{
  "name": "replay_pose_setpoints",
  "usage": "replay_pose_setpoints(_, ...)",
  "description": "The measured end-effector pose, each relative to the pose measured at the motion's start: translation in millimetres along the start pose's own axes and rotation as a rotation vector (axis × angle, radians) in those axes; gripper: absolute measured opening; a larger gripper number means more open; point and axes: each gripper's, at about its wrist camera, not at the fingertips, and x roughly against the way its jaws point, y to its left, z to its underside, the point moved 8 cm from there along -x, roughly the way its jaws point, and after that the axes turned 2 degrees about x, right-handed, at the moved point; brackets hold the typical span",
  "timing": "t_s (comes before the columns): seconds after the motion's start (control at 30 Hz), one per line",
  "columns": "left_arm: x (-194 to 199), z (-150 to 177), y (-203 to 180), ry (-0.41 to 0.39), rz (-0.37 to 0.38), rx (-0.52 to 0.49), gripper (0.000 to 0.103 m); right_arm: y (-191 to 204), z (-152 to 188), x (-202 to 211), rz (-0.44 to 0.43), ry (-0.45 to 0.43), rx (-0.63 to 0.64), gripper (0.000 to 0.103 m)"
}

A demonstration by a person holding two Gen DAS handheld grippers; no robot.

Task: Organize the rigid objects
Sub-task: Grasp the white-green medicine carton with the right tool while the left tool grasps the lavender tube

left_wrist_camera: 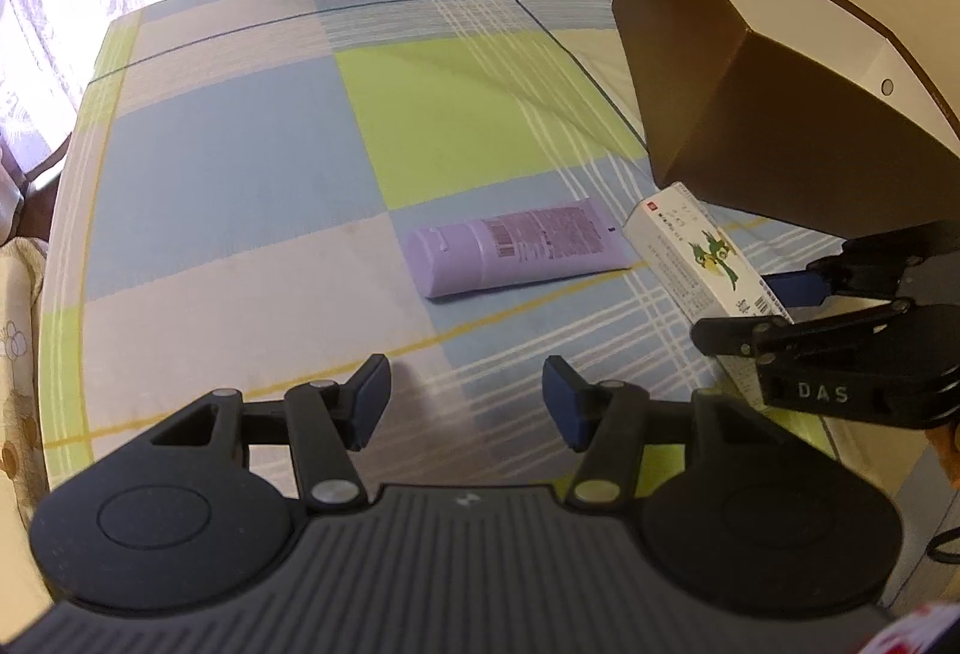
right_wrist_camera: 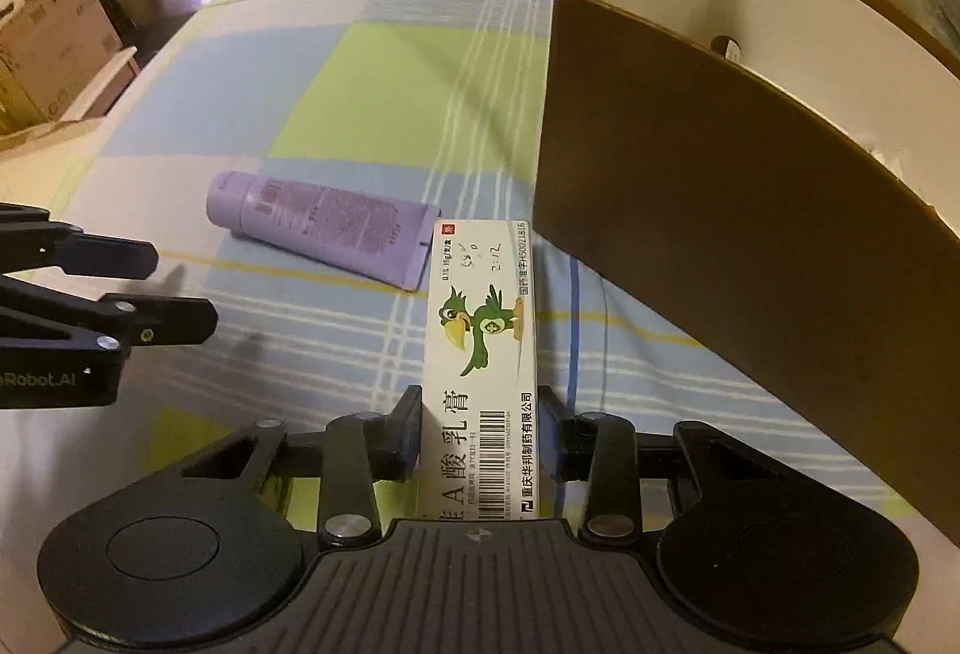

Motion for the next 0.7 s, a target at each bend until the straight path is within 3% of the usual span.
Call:
replay_pose_setpoints(0.27,-9,-16,6,-0.044,-0.016,-0.092,0.052,6,-16,-6,-0.002,-0.045,0.013,0.035)
replay_pose_setpoints(0.47,-23,-24,7,-0.055,0.024,-0.159,0.052,7,-22,-14,-0.009,-0.062,0.058,0.035)
replay_pose_setpoints(0.6,-29,-20,-1,-0.051,0.046,-0.187,0.039,5,-21,-13,-0.027,-0.07,0.055,0.035)
replay_pose_setpoints(0.7,-26,-15,-7,-0.073,0.039,-0.191,0.037,4,-18,-10,-0.024,-0.073,0.051,0.035)
